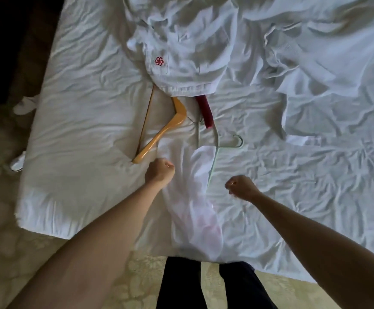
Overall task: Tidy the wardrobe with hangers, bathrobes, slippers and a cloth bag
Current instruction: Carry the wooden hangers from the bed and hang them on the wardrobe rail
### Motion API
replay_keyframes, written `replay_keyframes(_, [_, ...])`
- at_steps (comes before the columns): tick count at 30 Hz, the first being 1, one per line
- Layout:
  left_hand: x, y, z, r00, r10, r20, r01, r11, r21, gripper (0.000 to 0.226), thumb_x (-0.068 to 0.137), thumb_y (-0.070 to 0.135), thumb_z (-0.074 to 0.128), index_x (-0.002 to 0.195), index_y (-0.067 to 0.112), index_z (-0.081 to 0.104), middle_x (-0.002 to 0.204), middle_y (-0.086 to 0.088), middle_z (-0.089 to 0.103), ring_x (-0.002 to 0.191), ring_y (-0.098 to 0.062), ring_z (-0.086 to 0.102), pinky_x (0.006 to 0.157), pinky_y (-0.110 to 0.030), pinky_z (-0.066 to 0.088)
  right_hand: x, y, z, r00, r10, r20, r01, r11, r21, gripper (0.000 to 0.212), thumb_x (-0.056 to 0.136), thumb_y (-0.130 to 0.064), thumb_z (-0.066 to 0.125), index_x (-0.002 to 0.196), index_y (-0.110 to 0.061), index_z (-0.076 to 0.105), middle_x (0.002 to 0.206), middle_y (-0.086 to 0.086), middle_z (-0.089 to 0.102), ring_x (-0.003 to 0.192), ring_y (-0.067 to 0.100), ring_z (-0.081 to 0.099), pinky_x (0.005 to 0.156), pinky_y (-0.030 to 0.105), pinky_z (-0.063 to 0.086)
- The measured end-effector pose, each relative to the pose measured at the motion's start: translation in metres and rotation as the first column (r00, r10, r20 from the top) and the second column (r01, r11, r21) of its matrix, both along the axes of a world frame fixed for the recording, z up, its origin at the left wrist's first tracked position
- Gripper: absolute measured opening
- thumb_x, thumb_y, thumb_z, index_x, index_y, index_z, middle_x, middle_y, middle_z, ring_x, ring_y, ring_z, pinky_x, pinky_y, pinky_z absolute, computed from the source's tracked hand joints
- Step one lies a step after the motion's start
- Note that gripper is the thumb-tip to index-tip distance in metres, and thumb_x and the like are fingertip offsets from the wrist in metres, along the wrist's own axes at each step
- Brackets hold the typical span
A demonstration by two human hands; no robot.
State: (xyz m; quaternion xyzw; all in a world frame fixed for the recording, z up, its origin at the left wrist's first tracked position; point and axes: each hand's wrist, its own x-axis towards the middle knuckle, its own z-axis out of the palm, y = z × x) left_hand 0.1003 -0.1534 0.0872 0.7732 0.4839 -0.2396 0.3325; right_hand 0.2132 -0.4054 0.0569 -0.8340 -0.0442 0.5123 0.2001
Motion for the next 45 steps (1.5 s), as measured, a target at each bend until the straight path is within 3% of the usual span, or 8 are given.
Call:
replay_keyframes(7, [0.068,0.063,-0.079,0.995,-0.018,0.097,-0.009,0.963,0.269,0.04,0.089,0.021,0.064,0.126,0.011,0.054,0.129,-0.013,0.055,0.123,-0.033,0.051,0.1,-0.042,0.044,0.026,0.073,-0.083,0.981,-0.131,0.141,0.143,0.987,-0.076,0.027,0.09,-0.035,0.064,0.106,-0.015,0.073,0.11,0.011,0.072,0.111,0.033,0.063,0.086,0.034,0.049])
replay_keyframes(11, [0.079,0.075,-0.128,0.996,-0.08,-0.027,0.084,0.966,0.244,0.046,0.095,0.026,0.062,0.136,0.011,0.047,0.138,-0.014,0.052,0.132,-0.034,0.046,0.106,-0.043,0.035,0.018,0.089,-0.124,0.954,-0.172,0.246,0.195,0.978,-0.073,0.038,0.094,-0.04,0.059,0.091,-0.006,0.074,0.093,0.016,0.073,0.095,0.037,0.065,0.065,0.032,0.04])
replay_keyframes(14, [0.075,0.078,-0.139,1.0,-0.011,-0.003,0.011,0.988,0.156,0.031,0.1,0.03,0.057,0.121,0.008,0.057,0.126,-0.017,0.063,0.121,-0.038,0.057,0.098,-0.045,0.044,0.016,0.086,-0.126,0.911,-0.315,0.266,0.323,0.946,0.014,0.033,0.094,-0.038,0.058,0.078,-0.01,0.067,0.079,0.011,0.069,0.084,0.034,0.064,0.064,0.034,0.042])
replay_keyframes(17, [0.06,0.069,-0.12,1.0,0.011,0.0,-0.011,0.995,0.094,0.03,0.1,0.04,0.055,0.11,0.013,0.062,0.113,-0.013,0.069,0.109,-0.036,0.064,0.085,-0.042,0.05,0.011,0.076,-0.094,0.849,-0.448,0.28,0.43,0.894,0.128,0.029,0.095,-0.036,0.061,0.079,-0.012,0.058,0.069,-0.003,0.06,0.074,0.025,0.059,0.064,0.034,0.042])
replay_keyframes(25, [0.019,0.049,-0.022,0.998,-0.058,-0.011,0.059,0.992,0.113,0.037,0.097,0.052,0.053,0.106,0.02,0.068,0.098,-0.006,0.073,0.096,-0.031,0.069,0.08,-0.037,0.054,0.021,0.058,0.032,0.794,-0.522,0.31,0.412,0.838,0.357,0.047,0.096,-0.036,0.061,0.061,-0.014,0.04,0.056,-0.001,0.038,0.054,0.014,0.037,0.054,0.032,0.031])
replay_keyframes(31, [0.003,0.021,0.056,0.999,-0.028,-0.024,0.029,0.998,0.051,0.043,0.095,0.054,0.055,0.11,0.016,0.067,0.096,-0.004,0.069,0.095,-0.03,0.069,0.078,-0.033,0.051,0.02,0.036,0.101,0.825,-0.521,0.217,0.362,0.784,0.504,0.057,0.085,-0.056,0.06,0.071,0.0,0.058,0.055,0.002,0.048,0.053,0.017,0.046,0.052,0.037,0.043])
replay_keyframes(41, [-0.048,-0.057,0.15,0.952,0.257,0.17,-0.241,0.965,-0.108,0.04,0.093,0.043,0.063,0.107,0.006,0.069,0.069,-0.003,0.063,0.055,-0.015,0.059,0.046,-0.021,0.04,0.004,-0.001,0.198,0.888,-0.41,0.208,0.187,0.735,0.652,0.039,0.095,-0.041,0.061,0.073,-0.011,0.069,0.059,-0.003,0.06,0.058,0.013,0.056,0.061,0.037,0.049])
replay_keyframes(45, [-0.06,-0.086,0.166,0.929,0.306,0.21,-0.291,0.952,-0.099,0.039,0.095,0.041,0.063,0.109,0.005,0.069,0.069,-0.003,0.063,0.054,-0.013,0.059,0.039,-0.016,0.037,0.016,0.001,0.227,0.924,-0.288,0.252,0.043,0.734,0.678,0.037,0.097,-0.038,0.061,0.069,-0.014,0.068,0.06,-0.003,0.061,0.054,0.011,0.055,0.059,0.034,0.048])
